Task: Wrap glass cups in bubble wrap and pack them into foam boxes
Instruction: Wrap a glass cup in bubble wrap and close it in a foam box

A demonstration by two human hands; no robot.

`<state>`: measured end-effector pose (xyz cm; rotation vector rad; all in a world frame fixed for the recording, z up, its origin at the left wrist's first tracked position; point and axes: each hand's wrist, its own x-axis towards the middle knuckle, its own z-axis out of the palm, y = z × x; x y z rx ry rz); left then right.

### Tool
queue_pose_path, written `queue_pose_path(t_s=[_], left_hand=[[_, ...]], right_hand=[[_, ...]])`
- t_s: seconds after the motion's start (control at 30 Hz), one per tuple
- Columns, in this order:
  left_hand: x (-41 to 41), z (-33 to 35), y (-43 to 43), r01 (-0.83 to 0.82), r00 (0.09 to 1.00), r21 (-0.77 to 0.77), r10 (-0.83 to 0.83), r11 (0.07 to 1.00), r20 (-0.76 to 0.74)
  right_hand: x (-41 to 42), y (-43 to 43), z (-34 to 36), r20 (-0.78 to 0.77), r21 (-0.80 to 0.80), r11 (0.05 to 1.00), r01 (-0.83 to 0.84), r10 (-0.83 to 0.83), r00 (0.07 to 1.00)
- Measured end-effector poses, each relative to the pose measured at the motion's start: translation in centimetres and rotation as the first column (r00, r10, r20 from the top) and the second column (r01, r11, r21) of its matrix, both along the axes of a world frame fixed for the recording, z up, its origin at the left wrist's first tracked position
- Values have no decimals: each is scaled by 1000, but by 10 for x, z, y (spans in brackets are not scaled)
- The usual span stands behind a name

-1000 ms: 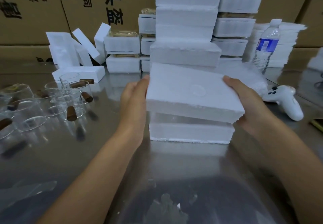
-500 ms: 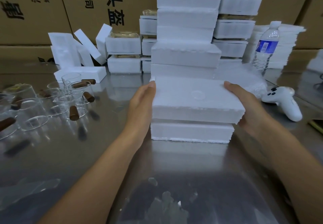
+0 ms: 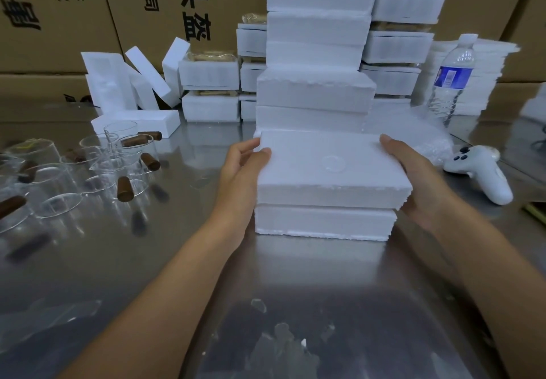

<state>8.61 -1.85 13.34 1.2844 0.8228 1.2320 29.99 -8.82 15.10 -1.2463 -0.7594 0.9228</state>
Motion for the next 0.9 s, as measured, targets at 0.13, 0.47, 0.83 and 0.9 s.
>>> queue_pose_path(t_s=[0.13, 0.47, 0.83, 0.9], left_hand=[[0, 2, 0, 70, 997, -24, -69, 997, 26], [1, -6, 11, 105, 994, -64, -104, 992, 14], [1, -3, 14, 88, 995, -124, -94, 988, -43], [0, -2, 14, 88, 994, -126, -96, 988, -61]], right_hand=[[2, 2, -2, 29, -11, 1000, -6, 6, 1000], [-2, 5, -4, 149, -90, 986, 141, -127, 981], [-7, 0, -5, 106, -190, 979, 72, -52, 993], [-6, 0, -3, 103, -196, 979, 61, -41, 994]])
